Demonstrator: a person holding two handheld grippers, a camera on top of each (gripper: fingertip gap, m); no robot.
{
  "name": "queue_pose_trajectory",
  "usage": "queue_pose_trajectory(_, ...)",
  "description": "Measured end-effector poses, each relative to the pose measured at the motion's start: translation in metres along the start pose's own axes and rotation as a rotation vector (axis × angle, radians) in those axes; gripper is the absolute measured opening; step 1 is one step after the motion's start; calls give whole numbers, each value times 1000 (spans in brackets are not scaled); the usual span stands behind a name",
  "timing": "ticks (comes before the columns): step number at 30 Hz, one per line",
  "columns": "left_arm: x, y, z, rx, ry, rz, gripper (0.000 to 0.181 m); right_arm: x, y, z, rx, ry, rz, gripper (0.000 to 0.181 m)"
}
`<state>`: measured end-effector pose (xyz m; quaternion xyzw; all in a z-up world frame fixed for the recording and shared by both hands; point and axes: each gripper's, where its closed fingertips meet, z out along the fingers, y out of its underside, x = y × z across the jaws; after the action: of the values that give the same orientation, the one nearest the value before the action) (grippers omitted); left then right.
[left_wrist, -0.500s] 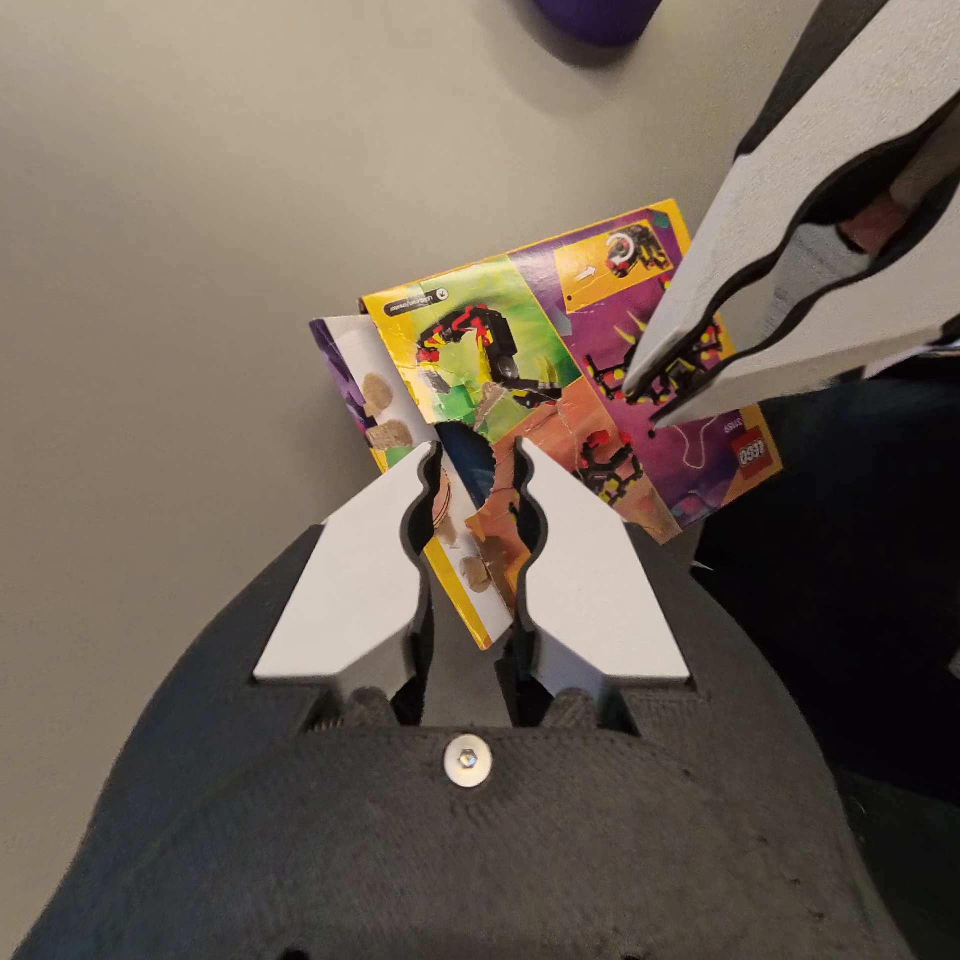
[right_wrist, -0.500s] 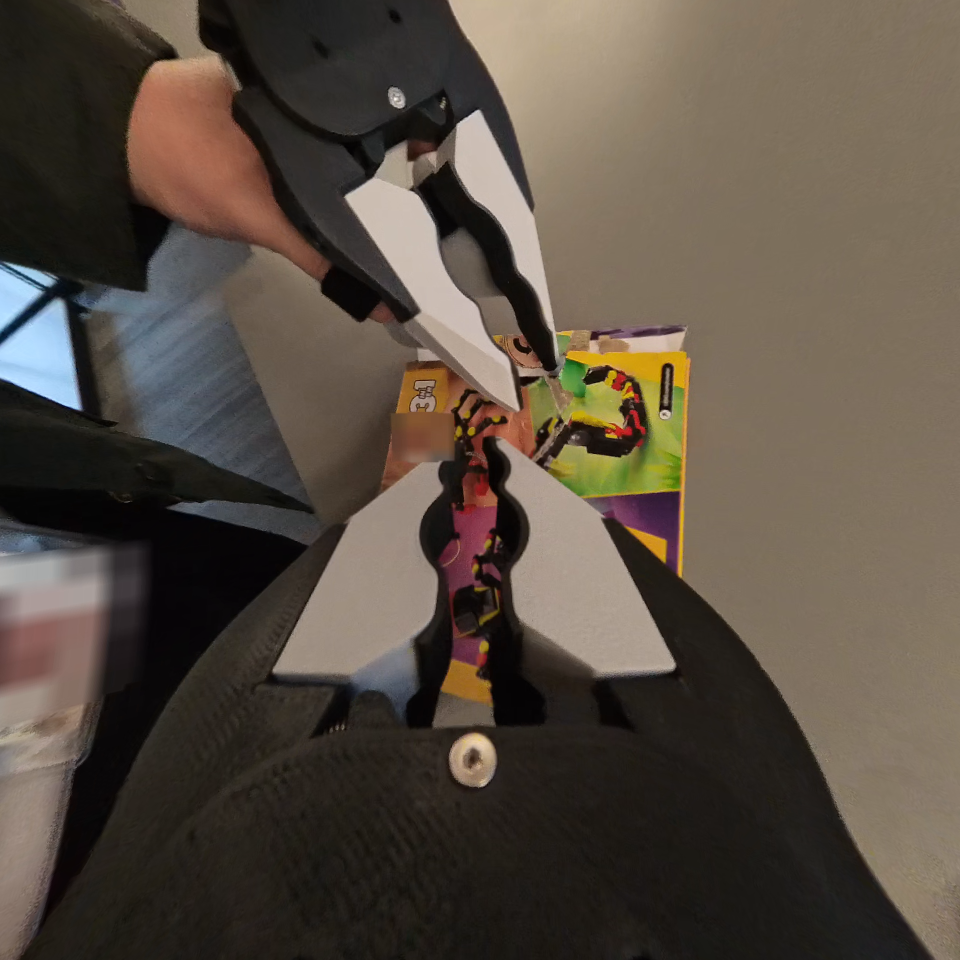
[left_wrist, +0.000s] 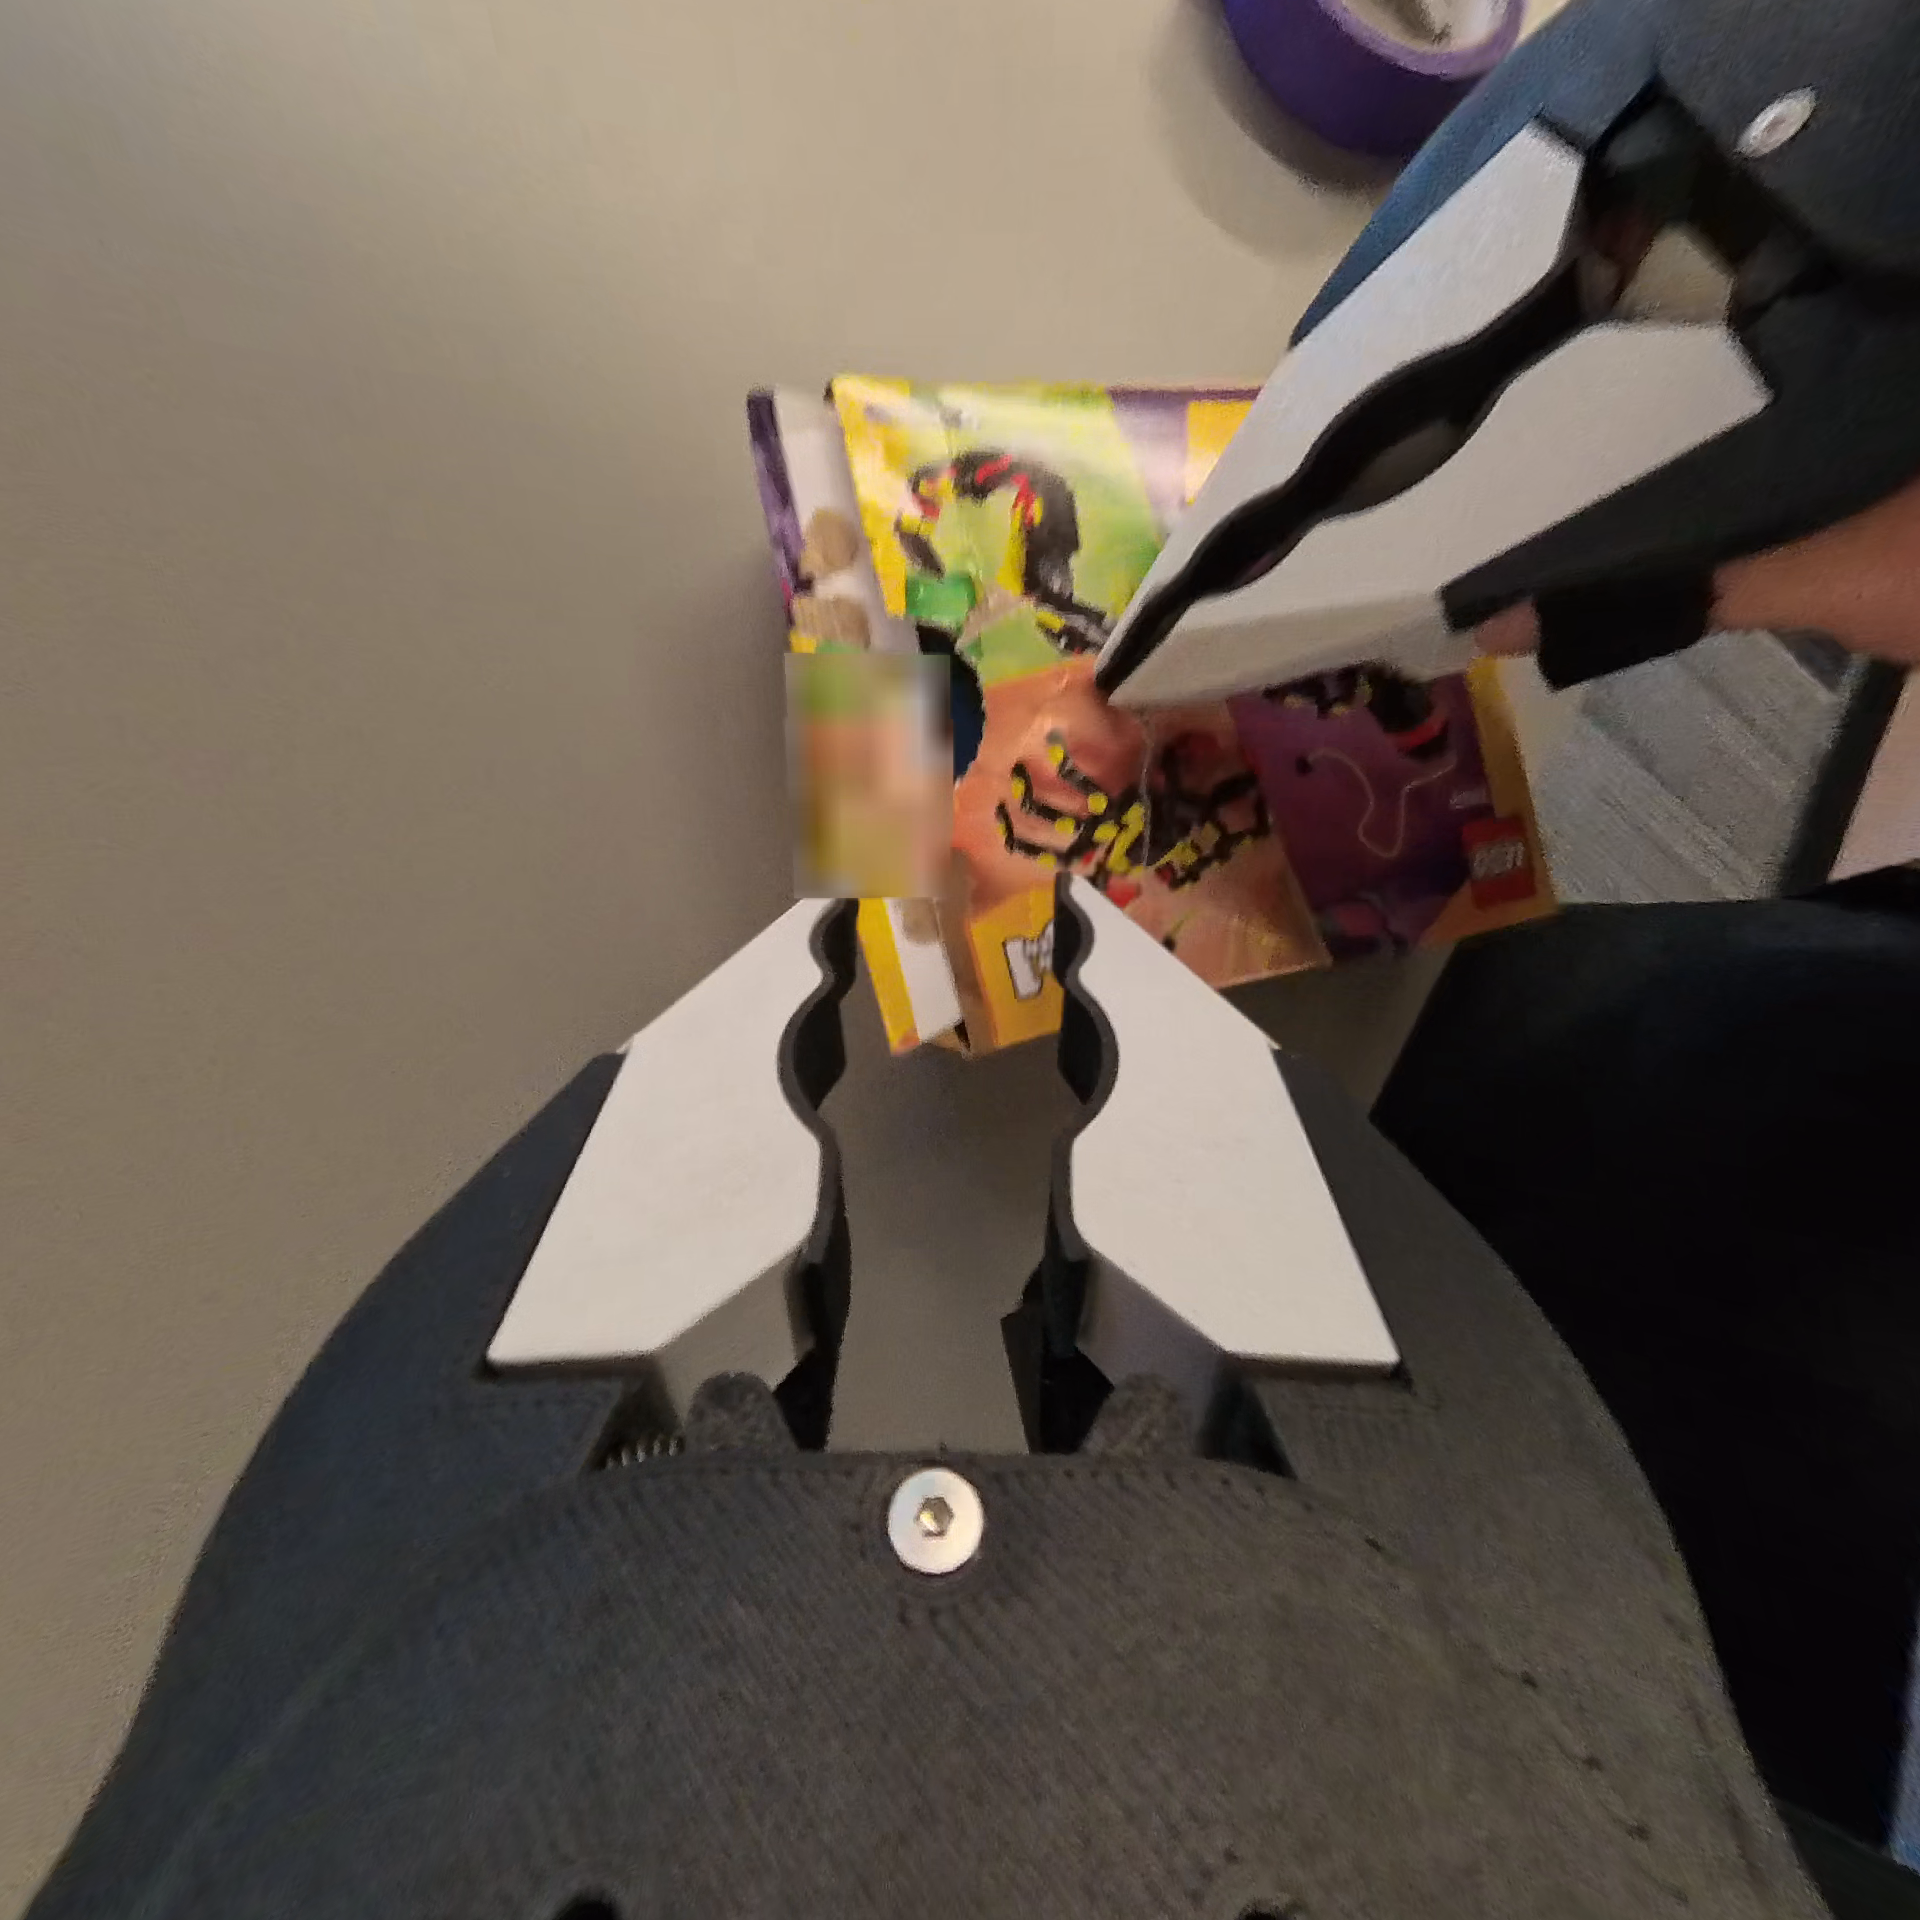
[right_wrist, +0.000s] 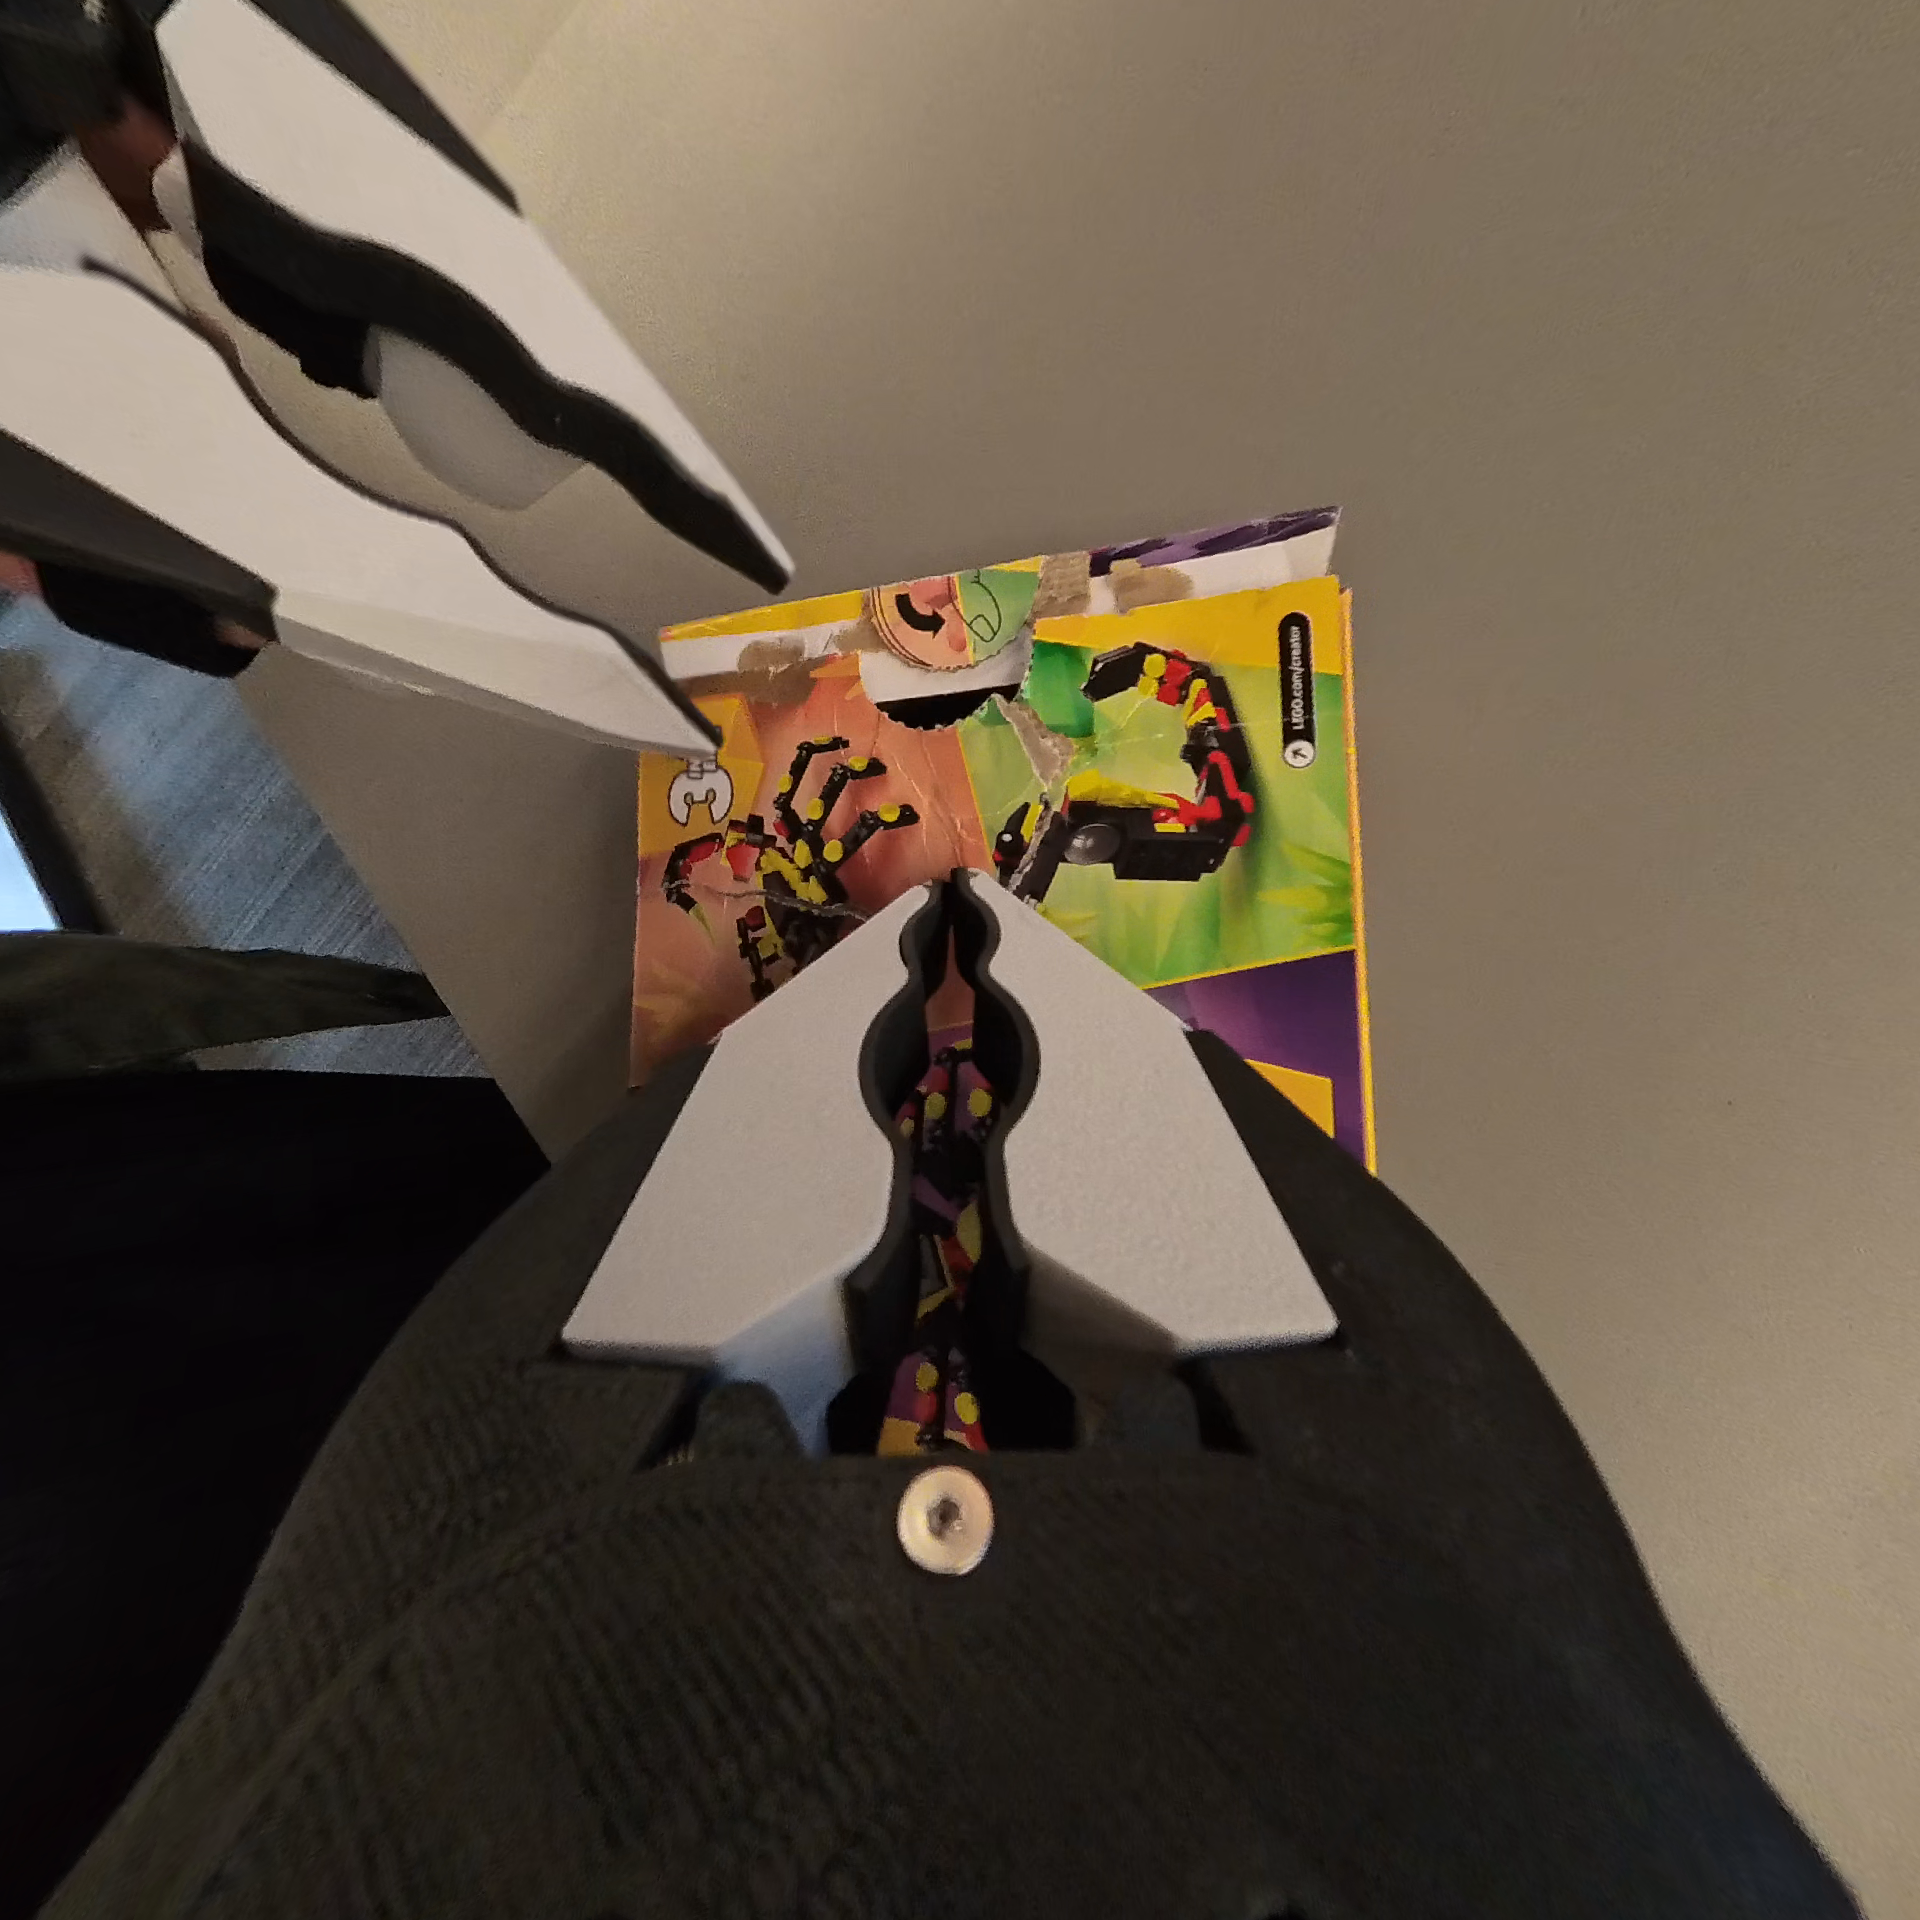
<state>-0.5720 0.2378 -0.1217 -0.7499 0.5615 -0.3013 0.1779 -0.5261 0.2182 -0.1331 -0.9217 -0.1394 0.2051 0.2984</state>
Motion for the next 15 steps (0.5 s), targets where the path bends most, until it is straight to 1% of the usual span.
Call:
queue_pose_trajectory(1, -3, 6, 1, -5, -24, -8, 40, 1, 0, 0, 4, 3, 4, 0)
queue_pose_trajectory(3, -7, 9, 3, 17, -59, -39, 53, 6, -3, 1, 22, 17, 1, 0)
queue_pose_trajectory(4, -6, 8, 5, 32, -57, -64, 59, 9, -4, 1, 35, 22, -4, 0)
queue_pose_trajectory(6, -3, 8, 12, 49, -30, -100, 65, 16, -8, 2, 56, 17, 4, 0)
queue_pose_trajectory(13, -20, -15, 34, 111, -72, -184, 74, 51, -31, 2, 111, 42, 4, 0)
queue_pose_trajectory(15, -20, -21, 40, 142, -59, -225, 74, 56, -38, -12, 152, 43, 9, 1)
